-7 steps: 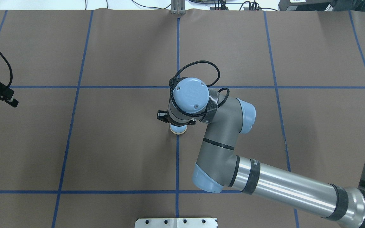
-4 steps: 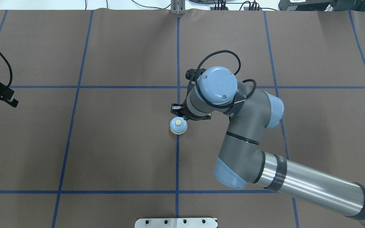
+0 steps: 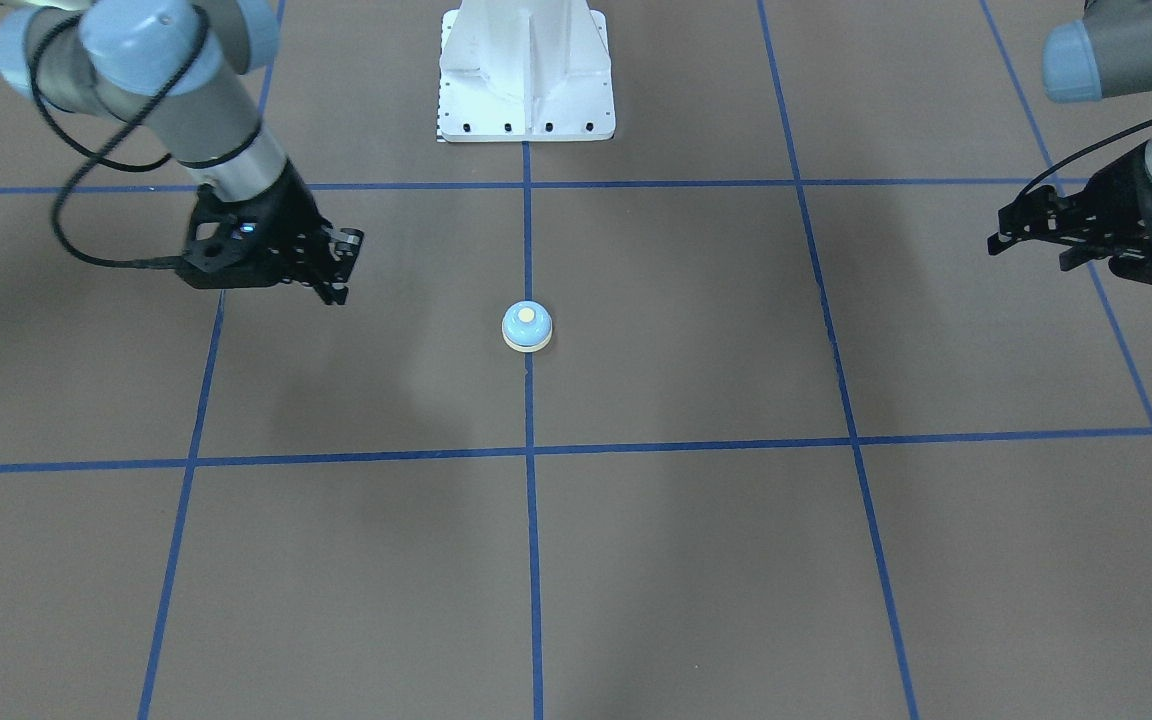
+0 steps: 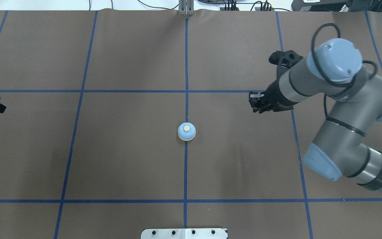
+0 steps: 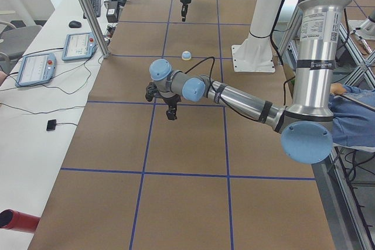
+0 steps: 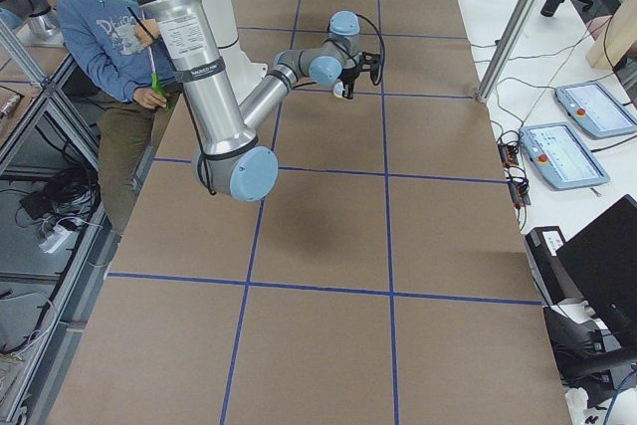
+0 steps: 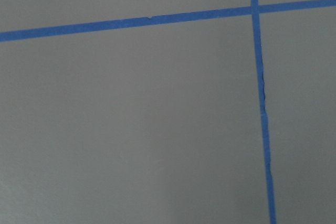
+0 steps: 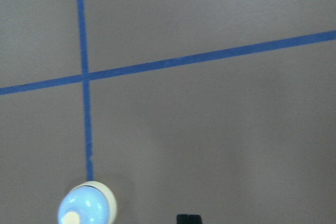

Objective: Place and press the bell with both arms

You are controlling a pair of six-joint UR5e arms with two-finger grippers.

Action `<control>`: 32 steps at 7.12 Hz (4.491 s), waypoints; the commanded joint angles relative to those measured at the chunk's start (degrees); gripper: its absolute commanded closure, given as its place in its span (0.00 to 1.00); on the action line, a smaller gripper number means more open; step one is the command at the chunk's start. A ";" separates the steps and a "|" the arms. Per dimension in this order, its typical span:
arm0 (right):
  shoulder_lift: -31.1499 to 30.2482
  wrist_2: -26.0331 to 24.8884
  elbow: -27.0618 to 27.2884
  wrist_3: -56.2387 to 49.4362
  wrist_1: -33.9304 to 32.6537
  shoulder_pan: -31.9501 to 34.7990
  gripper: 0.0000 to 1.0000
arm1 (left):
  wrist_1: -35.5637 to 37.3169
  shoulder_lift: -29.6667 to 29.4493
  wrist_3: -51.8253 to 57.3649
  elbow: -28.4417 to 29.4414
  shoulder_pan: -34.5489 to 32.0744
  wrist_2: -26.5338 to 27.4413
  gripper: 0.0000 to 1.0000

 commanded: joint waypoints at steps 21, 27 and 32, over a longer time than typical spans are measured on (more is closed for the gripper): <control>-18.98 18.53 -8.08 -79.11 -16.99 41.85 0.00 | 1.09 3.82 21.00 8.54 -20.70 1.38 0.00; -16.86 22.15 -8.44 -79.64 -16.82 42.64 0.00 | 0.74 4.27 20.91 8.17 -20.70 1.36 0.00; -15.90 22.41 -8.70 -79.20 -16.73 42.64 0.00 | 0.74 4.27 20.91 8.35 -20.61 1.28 0.00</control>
